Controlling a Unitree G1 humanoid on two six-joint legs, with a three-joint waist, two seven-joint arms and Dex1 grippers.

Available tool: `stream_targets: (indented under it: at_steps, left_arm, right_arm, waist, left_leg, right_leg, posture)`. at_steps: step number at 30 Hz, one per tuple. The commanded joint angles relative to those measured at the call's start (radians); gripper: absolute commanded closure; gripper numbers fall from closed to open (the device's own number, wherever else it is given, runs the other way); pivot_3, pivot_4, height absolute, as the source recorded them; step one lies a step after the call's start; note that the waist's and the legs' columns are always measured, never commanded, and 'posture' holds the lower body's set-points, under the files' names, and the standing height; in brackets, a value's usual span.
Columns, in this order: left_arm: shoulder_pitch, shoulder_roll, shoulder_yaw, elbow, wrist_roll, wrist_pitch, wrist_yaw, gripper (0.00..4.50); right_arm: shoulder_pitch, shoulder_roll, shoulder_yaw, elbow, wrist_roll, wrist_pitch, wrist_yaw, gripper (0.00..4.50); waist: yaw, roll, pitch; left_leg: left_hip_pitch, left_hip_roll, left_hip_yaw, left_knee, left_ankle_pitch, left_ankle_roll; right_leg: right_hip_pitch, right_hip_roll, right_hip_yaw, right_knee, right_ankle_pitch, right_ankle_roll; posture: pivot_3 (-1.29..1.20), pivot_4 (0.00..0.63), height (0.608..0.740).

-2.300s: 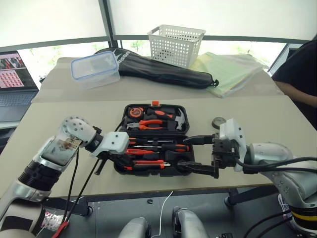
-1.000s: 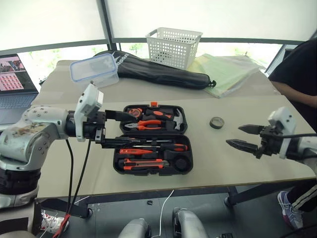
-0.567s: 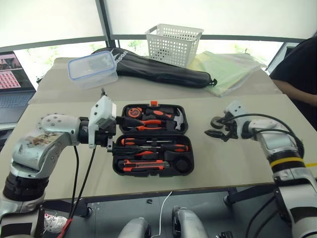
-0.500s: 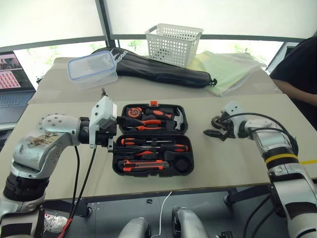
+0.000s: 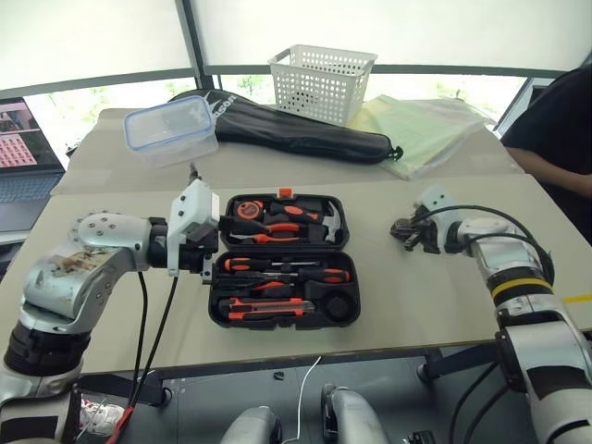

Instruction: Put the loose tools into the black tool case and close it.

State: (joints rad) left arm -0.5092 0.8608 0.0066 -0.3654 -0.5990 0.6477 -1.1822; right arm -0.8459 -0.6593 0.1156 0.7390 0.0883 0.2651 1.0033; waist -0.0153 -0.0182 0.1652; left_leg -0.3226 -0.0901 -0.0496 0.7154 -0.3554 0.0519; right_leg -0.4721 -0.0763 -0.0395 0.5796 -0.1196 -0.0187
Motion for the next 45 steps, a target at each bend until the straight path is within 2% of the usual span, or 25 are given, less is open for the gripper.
stream_targets:
  at_steps: [1, 4, 10, 14, 26, 30, 33, 40, 45]
  left_arm:
    - [0.014, 0.031, -0.013, -0.012, 0.027, -0.052, -0.036, 0.0]
    - [0.042, 0.048, -0.032, -0.011, 0.048, -0.083, -0.067, 0.0]
    - [0.068, 0.064, -0.052, -0.016, 0.071, -0.121, -0.101, 0.0]
    - [0.065, 0.066, -0.056, -0.02, 0.07, -0.125, -0.107, 0.0]
    - [0.069, 0.059, -0.055, -0.031, 0.073, -0.126, -0.102, 0.0]
    - [0.07, 0.057, -0.054, -0.028, 0.077, -0.128, -0.103, 0.0]
    - [0.071, 0.056, -0.053, -0.027, 0.078, -0.128, -0.101, 0.0]
    - [0.084, 0.056, -0.045, -0.005, 0.097, -0.135, -0.079, 0.0]
    - [0.134, 0.071, 0.019, 0.164, 0.191, -0.175, 0.027, 0.0]
  right_arm:
    - [0.067, -0.053, -0.037, -0.383, 0.182, 0.145, 0.221, 4.42]
    - [0.174, -0.103, -0.008, -0.707, 0.283, 0.239, 0.311, 4.42]
    - [0.321, -0.157, 0.065, -1.084, 0.346, 0.303, 0.342, 4.42]
    - [0.352, -0.137, 0.154, -1.103, 0.242, 0.263, 0.276, 4.42]
    - [0.364, -0.129, 0.244, -1.065, 0.139, 0.26, 0.223, 4.42]
    - [0.368, -0.128, 0.249, -1.076, 0.136, 0.265, 0.225, 3.34]
    - [0.371, -0.131, 0.236, -1.1, 0.154, 0.281, 0.23, 2.32]
    - [0.353, -0.155, 0.098, -1.171, 0.317, 0.404, 0.241, 0.01]
    - [0.325, -0.167, -0.047, -1.048, 0.362, 0.457, 0.165, 0.01]
  waist:
    - [0.001, 0.0, 0.0]
    - [0.002, 0.001, 0.0]
    - [0.005, 0.001, 0.0]
    - [0.006, 0.0, 0.0]
    - [0.006, 0.0, 0.0]
    - [0.006, 0.0, 0.0]
    - [0.006, 0.0, 0.0]
    - [0.006, 0.0, 0.0]
    - [0.008, 0.0, 0.0]
  left_leg:
    - [0.0, 0.0, -0.001, 0.0, 0.0, 0.0]
    - [0.0, 0.0, 0.0, 0.0, 0.0, 0.0]
    - [0.0, 0.0, -0.001, 0.001, 0.0, 0.001]
    - [0.0, 0.0, -0.001, 0.001, 0.0, 0.0]
    - [0.001, 0.0, 0.0, 0.001, 0.0, 0.0]
    - [0.001, 0.0, 0.0, 0.0, 0.0, 0.0]
    - [0.001, 0.0, 0.0, 0.0, 0.0, 0.0]
    - [0.001, 0.0, 0.0, 0.001, 0.0, 0.0]
    - [0.001, 0.0, 0.0, 0.0, 0.0, 0.0]
  right_leg:
    - [0.0, 0.0, 0.0, 0.0, 0.0, 0.0]
    - [0.0, 0.0, 0.0, 0.0, 0.0, 0.0]
    - [0.0, 0.001, -0.001, 0.0, 0.0, 0.0]
    - [0.001, 0.001, -0.001, 0.0, 0.0, 0.0]
    - [0.0, 0.001, -0.001, 0.0, 0.0, 0.0]
    - [0.0, 0.001, -0.001, 0.0, 0.0, 0.0]
    - [0.0, 0.001, -0.001, 0.0, 0.0, 0.0]
    - [0.0, 0.001, -0.001, 0.0, 0.0, 0.0]
    - [0.0, 0.001, -0.001, 0.0, 0.0, 0.0]
  posture:
    - [0.0, 0.15, 0.74]
    - [0.0, 0.15, 0.74]
    - [0.0, 0.15, 0.74]
    - [0.0, 0.15, 0.74]
    - [0.0, 0.15, 0.74]
    - [0.0, 0.15, 0.74]
    - [0.0, 0.15, 0.74]
    - [0.0, 0.15, 0.74]
    - [0.0, 0.15, 0.74]
